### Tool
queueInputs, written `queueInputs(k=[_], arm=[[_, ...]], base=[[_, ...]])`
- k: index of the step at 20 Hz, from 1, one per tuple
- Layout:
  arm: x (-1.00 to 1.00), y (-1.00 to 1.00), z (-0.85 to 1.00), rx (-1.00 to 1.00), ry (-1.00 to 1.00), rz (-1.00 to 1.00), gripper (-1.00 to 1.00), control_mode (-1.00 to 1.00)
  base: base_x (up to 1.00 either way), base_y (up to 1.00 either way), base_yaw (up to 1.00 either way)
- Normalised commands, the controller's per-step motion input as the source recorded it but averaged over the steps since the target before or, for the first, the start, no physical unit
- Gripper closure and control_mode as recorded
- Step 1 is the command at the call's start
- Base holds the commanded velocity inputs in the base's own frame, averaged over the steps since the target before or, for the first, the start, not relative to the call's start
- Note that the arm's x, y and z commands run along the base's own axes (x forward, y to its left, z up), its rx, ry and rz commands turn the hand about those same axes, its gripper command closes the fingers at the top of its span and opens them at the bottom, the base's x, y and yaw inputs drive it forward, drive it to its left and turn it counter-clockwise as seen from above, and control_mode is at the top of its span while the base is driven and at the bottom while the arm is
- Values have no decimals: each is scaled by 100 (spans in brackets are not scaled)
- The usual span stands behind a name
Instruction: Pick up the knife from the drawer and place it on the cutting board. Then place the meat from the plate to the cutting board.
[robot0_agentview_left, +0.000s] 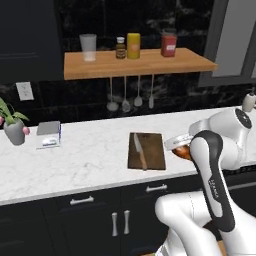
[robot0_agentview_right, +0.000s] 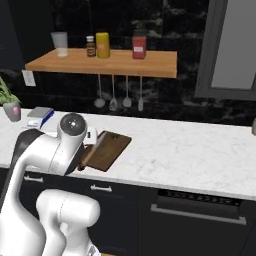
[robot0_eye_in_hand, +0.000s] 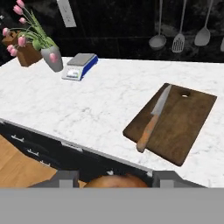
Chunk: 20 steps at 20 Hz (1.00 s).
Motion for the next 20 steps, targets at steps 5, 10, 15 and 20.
queueInputs(k=[5, 10, 15, 20], arm=[[0, 0, 0, 0, 0, 0, 100, 100], [15, 0, 0, -1, 0, -2, 100, -100], [81, -1, 0, -7, 6, -18, 100, -100], [70, 0, -29, -11, 6, -34, 100, -100]], base=[[12, 32, 0], [-1, 3, 0], [0, 0, 0], [0, 0, 0]])
